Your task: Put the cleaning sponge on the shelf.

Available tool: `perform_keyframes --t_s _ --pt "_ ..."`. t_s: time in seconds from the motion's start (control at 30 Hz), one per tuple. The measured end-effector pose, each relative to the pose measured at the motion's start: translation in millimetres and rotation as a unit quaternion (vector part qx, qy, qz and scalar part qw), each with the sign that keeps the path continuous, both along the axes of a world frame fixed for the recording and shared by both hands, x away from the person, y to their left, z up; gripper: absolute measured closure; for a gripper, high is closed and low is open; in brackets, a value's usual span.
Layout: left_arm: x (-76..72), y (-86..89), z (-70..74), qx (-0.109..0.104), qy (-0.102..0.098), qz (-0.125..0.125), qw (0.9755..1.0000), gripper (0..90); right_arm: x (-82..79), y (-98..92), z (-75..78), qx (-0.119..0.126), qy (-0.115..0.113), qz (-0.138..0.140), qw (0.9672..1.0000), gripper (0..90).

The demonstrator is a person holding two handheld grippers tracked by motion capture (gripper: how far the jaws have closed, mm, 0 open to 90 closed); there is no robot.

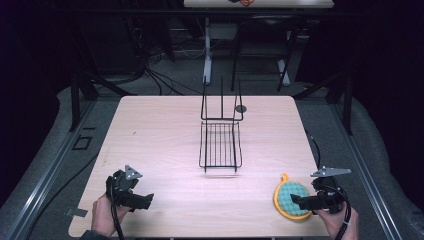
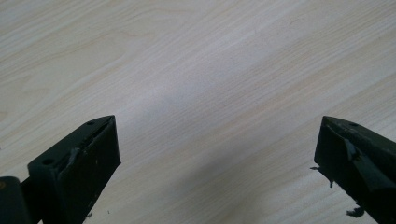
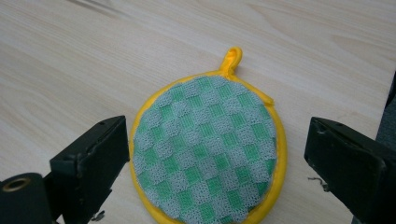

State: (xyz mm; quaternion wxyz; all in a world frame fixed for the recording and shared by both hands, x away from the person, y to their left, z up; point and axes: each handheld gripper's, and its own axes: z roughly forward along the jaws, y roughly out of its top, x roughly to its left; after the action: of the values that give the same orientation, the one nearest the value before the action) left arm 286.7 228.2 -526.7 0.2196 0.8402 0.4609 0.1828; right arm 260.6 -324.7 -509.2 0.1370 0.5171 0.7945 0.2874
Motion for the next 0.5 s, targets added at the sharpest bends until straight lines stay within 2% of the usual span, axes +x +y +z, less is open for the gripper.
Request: perform_keyframes --t_s 0.3,0.4,0.5 --pt "0.2 0.4 0.1 0.001 0.001 -0.002 1.0000 0.1 1.9 2.1 -3.2 -0.002 0.011 0.002 0.9999 7.3" --pt "-0.4 1.0 0.0 0.002 0.001 -0.002 1.0000 0.1 3.9 2.0 -6.0 -0.001 0.020 0.005 0.9998 12.3" --pt "-0.9 0.8 -0.3 0.002 0.002 -0.002 1.0000 0.1 4.4 1.8 -7.2 -0.002 0.025 0.006 0.9997 13.4"
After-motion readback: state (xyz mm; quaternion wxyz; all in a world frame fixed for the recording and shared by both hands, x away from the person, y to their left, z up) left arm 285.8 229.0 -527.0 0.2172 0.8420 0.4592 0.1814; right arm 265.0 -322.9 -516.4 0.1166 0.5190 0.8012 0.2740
